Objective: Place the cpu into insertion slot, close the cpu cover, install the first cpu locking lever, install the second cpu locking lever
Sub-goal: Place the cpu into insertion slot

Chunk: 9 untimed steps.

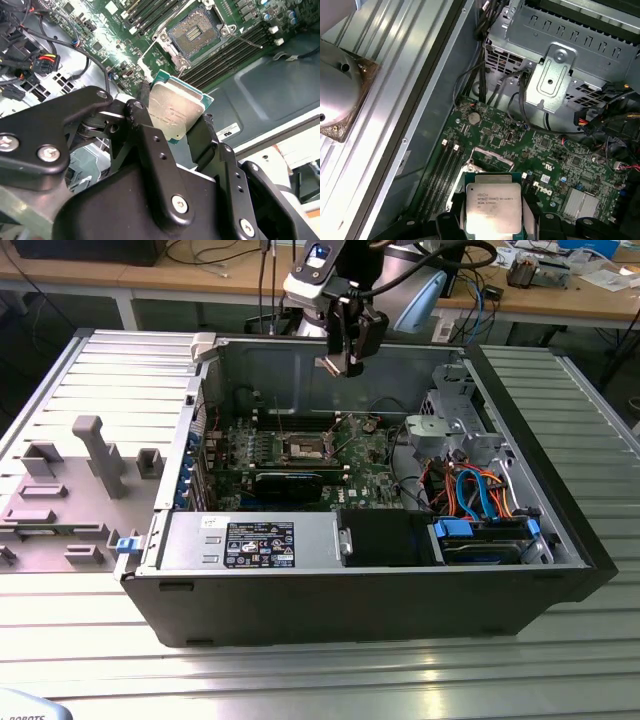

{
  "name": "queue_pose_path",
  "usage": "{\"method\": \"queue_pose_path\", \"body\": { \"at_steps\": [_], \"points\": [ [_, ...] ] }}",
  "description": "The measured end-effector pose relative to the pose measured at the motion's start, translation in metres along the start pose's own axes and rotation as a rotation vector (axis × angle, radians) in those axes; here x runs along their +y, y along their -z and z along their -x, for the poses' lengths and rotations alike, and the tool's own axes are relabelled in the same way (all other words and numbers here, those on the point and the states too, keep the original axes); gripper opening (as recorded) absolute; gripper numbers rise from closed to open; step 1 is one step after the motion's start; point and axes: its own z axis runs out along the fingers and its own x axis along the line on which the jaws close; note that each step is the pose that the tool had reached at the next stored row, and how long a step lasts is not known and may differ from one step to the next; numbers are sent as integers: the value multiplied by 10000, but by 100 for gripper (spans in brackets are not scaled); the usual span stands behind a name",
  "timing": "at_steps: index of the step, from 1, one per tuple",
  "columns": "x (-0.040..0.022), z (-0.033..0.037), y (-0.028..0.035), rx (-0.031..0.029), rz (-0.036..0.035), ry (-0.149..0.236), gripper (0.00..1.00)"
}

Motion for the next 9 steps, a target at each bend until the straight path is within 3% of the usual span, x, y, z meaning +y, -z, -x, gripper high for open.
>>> {"method": "queue_pose_path", "body": {
  "at_steps": [1,3,9],
  "points": [
    [1,0,0,-36,7,-434,54],
    [1,-1,-3,-74,15,-885,54],
    [-1,-1,-24,-86,17,-1059,54]
  ]
}}
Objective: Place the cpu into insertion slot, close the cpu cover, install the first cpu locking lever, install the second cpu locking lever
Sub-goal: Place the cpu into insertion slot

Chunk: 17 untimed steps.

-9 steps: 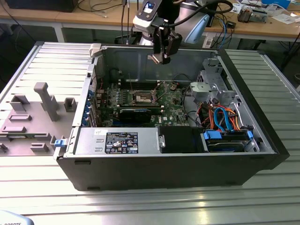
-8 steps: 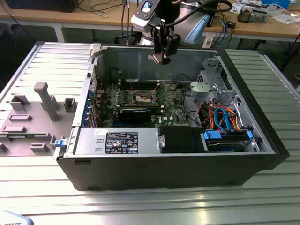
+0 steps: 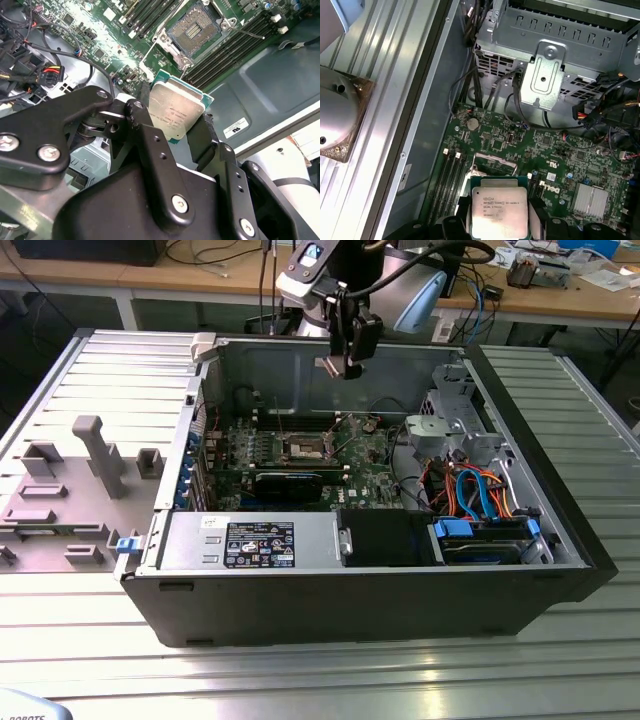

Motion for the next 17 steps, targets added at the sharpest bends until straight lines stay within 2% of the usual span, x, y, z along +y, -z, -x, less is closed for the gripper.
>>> {"method": "queue_pose_path", "body": {
  "at_steps": [15,17],
  "points": [
    [-2,0,-10,-13,-5,-76,54],
    [-22,-6,-15,-16,-3,-100,54]
  ]
}}
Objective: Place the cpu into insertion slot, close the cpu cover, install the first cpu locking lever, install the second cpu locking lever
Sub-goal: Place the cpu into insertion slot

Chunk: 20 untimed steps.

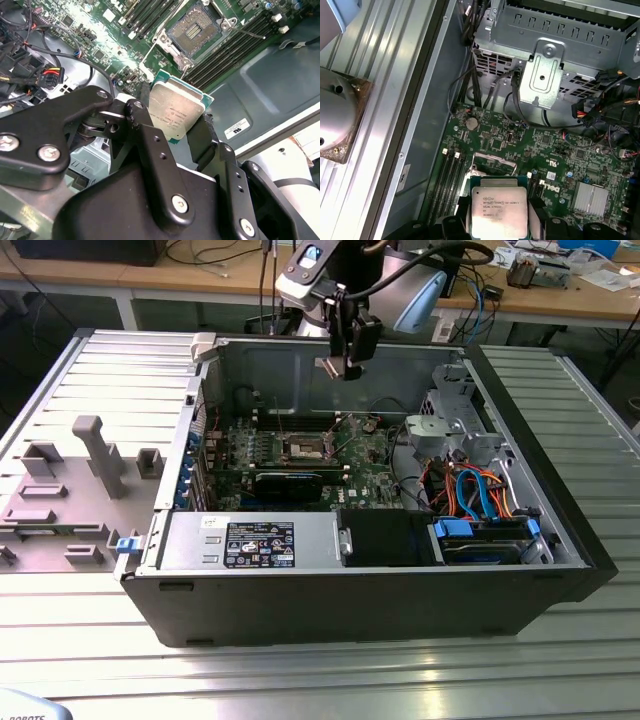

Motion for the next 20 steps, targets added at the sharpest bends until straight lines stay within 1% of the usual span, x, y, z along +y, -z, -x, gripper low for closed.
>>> {"method": "queue_pose_path", "body": {
  "at_steps": [2,3,6,7,11,14,15,16,20],
  "points": [
    [-46,-13,-2,-1,0,1,54],
    [-96,-27,-8,0,0,-3,54],
    [-157,-44,-24,0,0,-3,54],
    [-167,-46,-36,-1,1,-23,54],
    [-174,-48,-68,-38,7,-464,54],
    [-176,-47,-97,-73,12,-881,54],
    [-177,-47,-110,-88,10,-1074,54],
    [-179,-47,-123,-93,-7,-1171,54],
    [-180,-47,-134,-86,-69,-1256,54]
  ]
}}
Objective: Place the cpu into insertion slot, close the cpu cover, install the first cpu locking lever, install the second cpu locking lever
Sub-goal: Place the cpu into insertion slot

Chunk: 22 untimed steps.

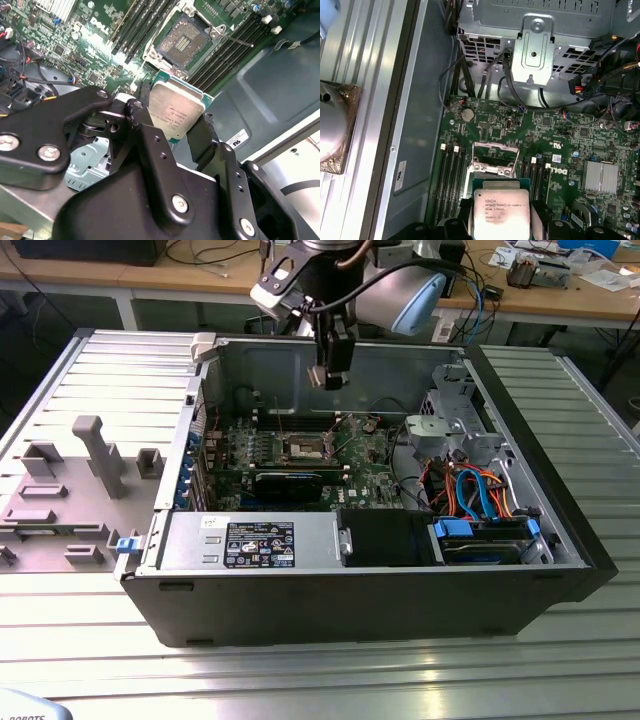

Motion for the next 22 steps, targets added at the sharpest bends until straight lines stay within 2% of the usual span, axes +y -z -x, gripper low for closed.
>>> {"method": "queue_pose_path", "body": {
  "at_steps": [2,4,5,8,9,22],
  "points": [
    [-1,0,-2,18,-112,-8,54],
    [-1,0,-7,17,-162,-146,54],
    [-2,0,-17,7,-179,-351,54],
    [-4,1,-55,-33,-172,-972,54],
    [-5,1,-60,-42,-172,-1076,54],
    [-16,-1,-71,-27,-169,-1090,54]
  ]
}}
